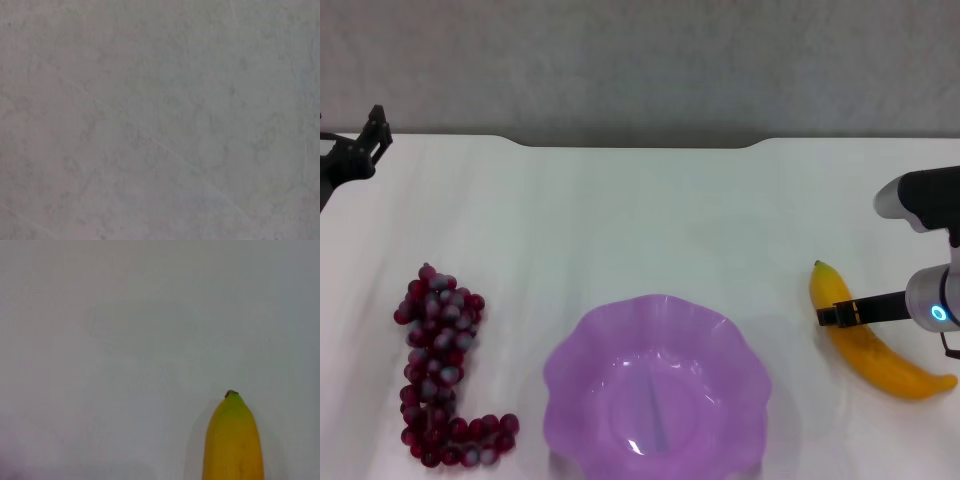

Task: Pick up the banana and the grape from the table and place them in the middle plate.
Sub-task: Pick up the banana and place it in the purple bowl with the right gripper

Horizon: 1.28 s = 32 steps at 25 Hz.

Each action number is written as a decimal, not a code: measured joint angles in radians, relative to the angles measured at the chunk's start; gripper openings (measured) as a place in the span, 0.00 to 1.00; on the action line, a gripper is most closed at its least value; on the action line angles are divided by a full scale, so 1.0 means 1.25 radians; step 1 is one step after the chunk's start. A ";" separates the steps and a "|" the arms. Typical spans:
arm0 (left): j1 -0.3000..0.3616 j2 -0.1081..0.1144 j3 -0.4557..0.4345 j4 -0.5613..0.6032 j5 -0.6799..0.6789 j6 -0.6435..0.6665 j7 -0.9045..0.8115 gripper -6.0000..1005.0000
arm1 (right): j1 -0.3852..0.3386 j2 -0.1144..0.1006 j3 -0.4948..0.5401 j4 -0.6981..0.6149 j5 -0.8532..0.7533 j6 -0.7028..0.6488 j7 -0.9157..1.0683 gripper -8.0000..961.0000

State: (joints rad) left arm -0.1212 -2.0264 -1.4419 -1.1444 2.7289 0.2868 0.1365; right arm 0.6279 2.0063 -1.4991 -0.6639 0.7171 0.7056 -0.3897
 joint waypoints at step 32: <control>0.010 0.001 -0.007 0.000 0.000 -0.002 0.000 0.72 | -0.222 0.002 -0.287 -0.739 0.008 0.251 -0.196 0.53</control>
State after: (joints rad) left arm -0.1087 -2.0250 -1.4512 -1.1438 2.7289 0.2837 0.1365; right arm 0.3508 2.0082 -1.8574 -1.5874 0.7267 1.0197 -0.6347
